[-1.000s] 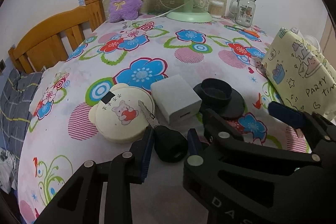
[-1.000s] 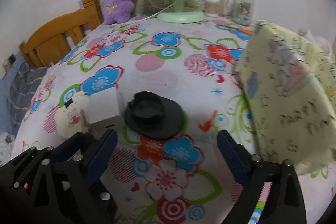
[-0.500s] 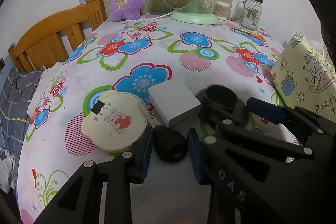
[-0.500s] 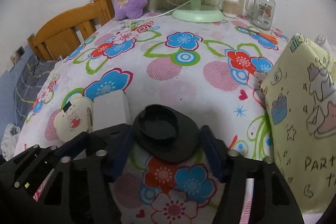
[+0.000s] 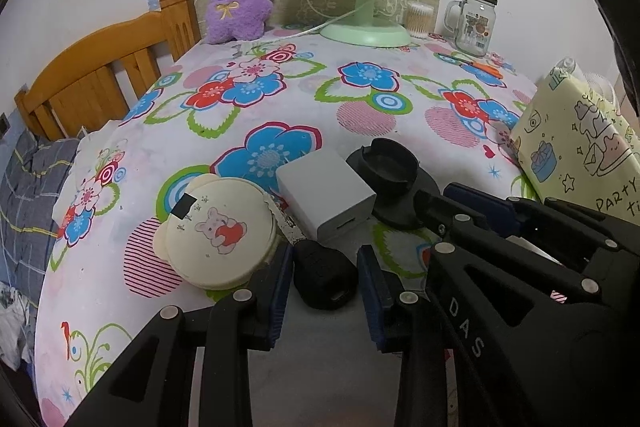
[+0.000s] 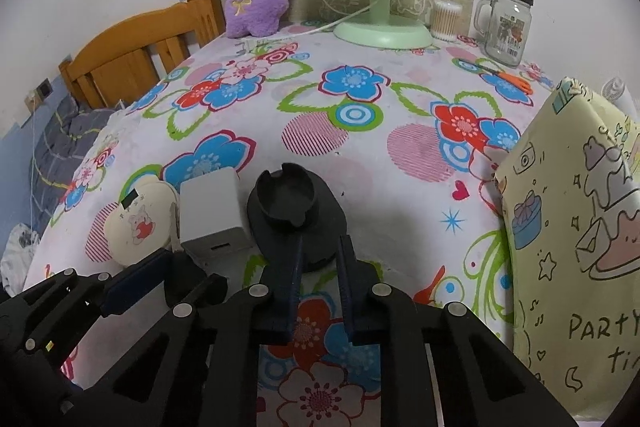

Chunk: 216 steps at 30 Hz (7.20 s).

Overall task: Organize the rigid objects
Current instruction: 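Grasp the black car key with the left tool while the right tool grasps the black cup, then lift and carry the black key and black cup over the fabric box with both tools, then lower the key into the box and open the left tool while the right tool releases the cup, then withdraw both open tools from the fabric box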

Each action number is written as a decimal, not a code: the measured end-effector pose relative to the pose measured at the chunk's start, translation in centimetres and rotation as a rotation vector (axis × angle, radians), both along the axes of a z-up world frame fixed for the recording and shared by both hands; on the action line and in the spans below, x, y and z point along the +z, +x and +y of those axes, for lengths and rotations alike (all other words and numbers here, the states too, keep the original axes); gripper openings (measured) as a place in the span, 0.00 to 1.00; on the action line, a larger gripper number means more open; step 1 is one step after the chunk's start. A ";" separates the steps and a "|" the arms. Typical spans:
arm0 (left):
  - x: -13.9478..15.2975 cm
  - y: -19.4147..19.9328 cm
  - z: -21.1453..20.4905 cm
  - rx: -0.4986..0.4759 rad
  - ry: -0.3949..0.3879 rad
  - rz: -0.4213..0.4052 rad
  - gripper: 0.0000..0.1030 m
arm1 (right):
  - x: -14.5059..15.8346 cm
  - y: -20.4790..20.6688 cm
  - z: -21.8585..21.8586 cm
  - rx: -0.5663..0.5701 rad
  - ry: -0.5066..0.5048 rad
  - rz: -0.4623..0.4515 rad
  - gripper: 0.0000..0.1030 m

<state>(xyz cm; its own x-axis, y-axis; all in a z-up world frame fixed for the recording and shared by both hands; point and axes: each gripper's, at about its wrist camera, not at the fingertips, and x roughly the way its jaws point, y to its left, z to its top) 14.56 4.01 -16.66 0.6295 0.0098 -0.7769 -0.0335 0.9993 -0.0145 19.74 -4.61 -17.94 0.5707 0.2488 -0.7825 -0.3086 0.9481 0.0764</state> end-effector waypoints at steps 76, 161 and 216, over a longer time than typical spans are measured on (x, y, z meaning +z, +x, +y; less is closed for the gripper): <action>8.7 -9.0 -5.2 -0.085 0.002 -0.155 0.32 | 9.6 -9.7 -5.9 -0.034 0.031 -0.153 0.34; 6.6 4.6 -22.0 -0.341 0.085 -0.050 0.55 | 6.3 2.8 -23.2 -0.283 0.065 -0.018 0.34; 11.8 -8.3 -11.3 -0.198 0.024 -0.163 1.00 | 13.2 -11.0 -15.4 -0.245 0.075 -0.171 0.93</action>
<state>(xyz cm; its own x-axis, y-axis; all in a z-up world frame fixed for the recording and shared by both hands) 6.22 -7.26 -4.87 0.7378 -0.1094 -0.6661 0.1642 0.9862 0.0199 8.73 -20.02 -4.72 0.7429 0.1413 -0.6544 -0.0861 0.9895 0.1160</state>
